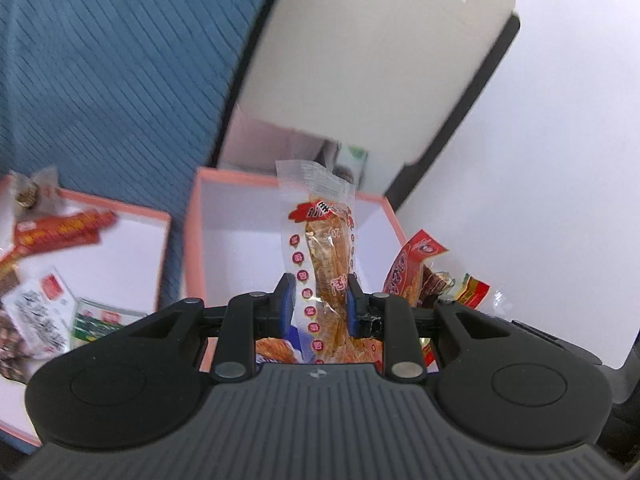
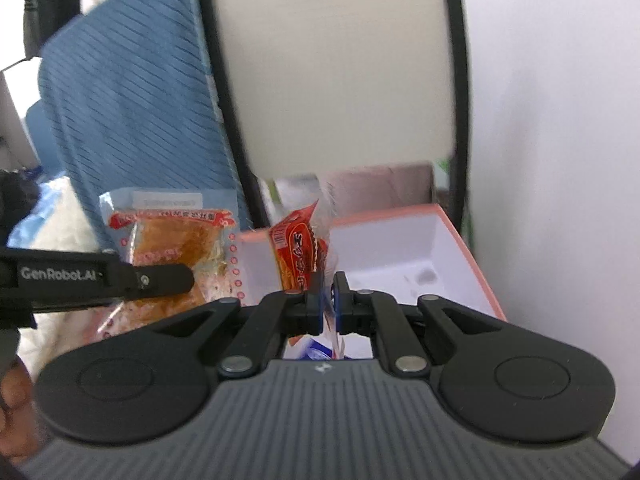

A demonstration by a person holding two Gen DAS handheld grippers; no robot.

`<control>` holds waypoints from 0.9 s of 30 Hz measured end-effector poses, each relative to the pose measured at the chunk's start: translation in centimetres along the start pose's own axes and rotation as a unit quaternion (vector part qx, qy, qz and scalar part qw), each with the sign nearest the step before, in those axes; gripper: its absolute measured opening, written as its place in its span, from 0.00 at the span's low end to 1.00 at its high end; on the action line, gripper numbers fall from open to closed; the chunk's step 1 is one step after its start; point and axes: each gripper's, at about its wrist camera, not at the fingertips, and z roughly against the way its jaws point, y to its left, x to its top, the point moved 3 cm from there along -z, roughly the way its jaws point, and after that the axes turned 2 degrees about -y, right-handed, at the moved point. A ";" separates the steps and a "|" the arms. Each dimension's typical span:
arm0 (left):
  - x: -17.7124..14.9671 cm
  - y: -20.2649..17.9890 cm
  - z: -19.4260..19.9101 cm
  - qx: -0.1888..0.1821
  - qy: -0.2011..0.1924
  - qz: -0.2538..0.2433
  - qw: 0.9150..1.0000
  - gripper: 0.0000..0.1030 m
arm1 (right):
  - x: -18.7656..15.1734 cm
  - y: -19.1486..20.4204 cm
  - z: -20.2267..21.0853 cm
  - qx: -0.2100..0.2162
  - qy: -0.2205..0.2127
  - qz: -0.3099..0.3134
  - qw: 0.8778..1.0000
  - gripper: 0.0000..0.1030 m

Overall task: Organize snacks
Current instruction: 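Lower both snacks into the pink box and open both grippers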

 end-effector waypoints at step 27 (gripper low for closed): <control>-1.8 -0.3 -4.9 0.030 0.032 -0.011 0.999 0.82 | -4.6 -6.0 -7.2 -0.011 0.105 -0.030 0.994 0.41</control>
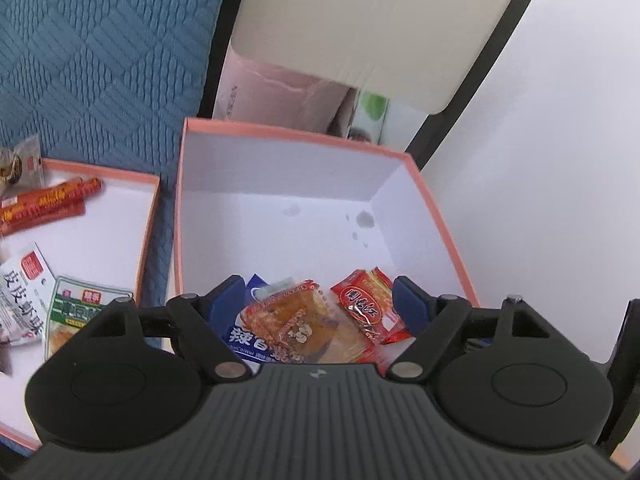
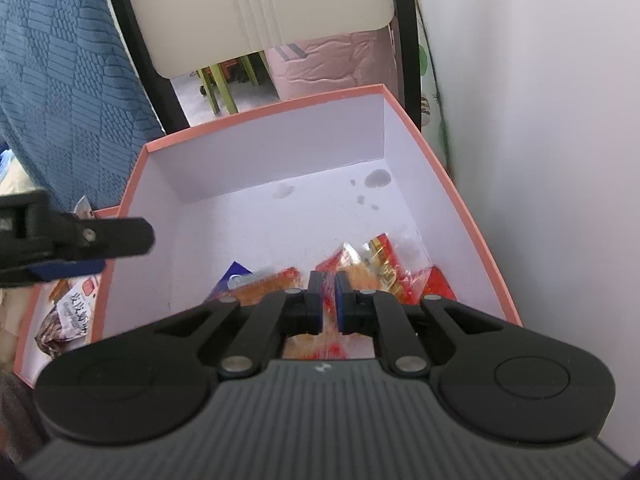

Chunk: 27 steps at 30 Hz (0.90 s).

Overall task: Organize snacks
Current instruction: 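Lower both snacks into the pink box and open both grippers, then withdraw both tools from the pink box toward the tray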

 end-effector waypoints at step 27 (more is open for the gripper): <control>-0.7 4.5 17.8 -0.009 -0.167 -0.054 0.984 0.82 | 0.6 8.2 12.8 0.036 -0.122 0.029 0.991 0.69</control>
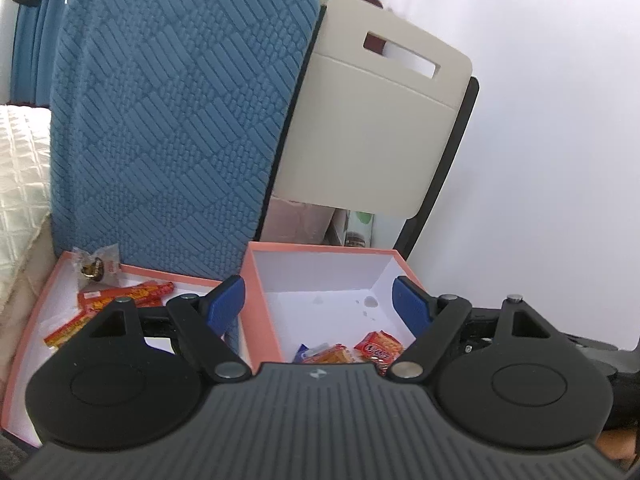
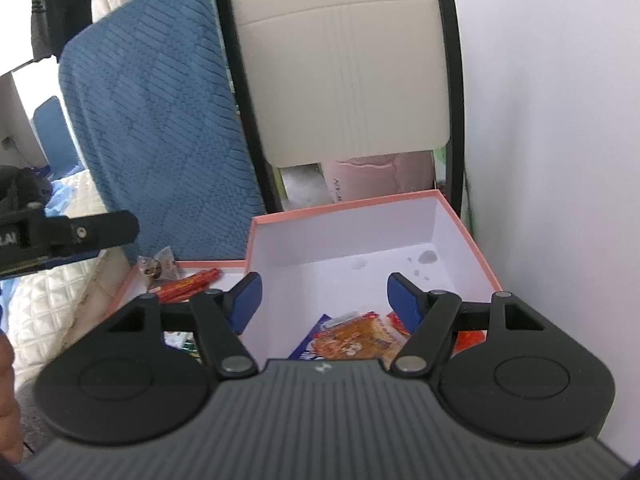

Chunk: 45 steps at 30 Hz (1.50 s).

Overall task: Organize snacks
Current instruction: 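Withdraw both tools from the pink box toward the tray, then move right gripper to green-labelled pickle packet while left gripper moves to white shrimp bag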

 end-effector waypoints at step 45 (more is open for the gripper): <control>-8.4 17.7 4.3 0.055 0.022 0.026 0.998 0.82 | -10.6 16.1 -2.2 0.051 0.036 0.090 0.994 0.69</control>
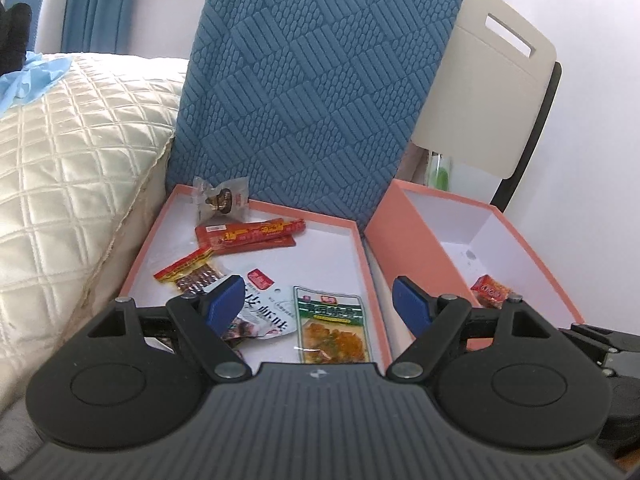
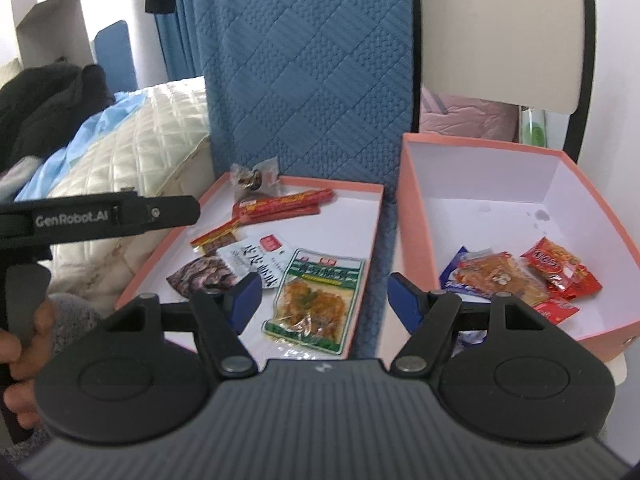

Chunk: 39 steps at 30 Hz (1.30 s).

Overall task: Organize snacks
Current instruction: 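Move right gripper to green-labelled pickle packet while left gripper moves to white shrimp bag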

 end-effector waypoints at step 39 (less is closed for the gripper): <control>-2.3 7.0 -15.8 0.095 0.184 0.046 0.977 0.84 | -2.0 4.0 -13.7 0.041 0.067 0.084 0.993 0.70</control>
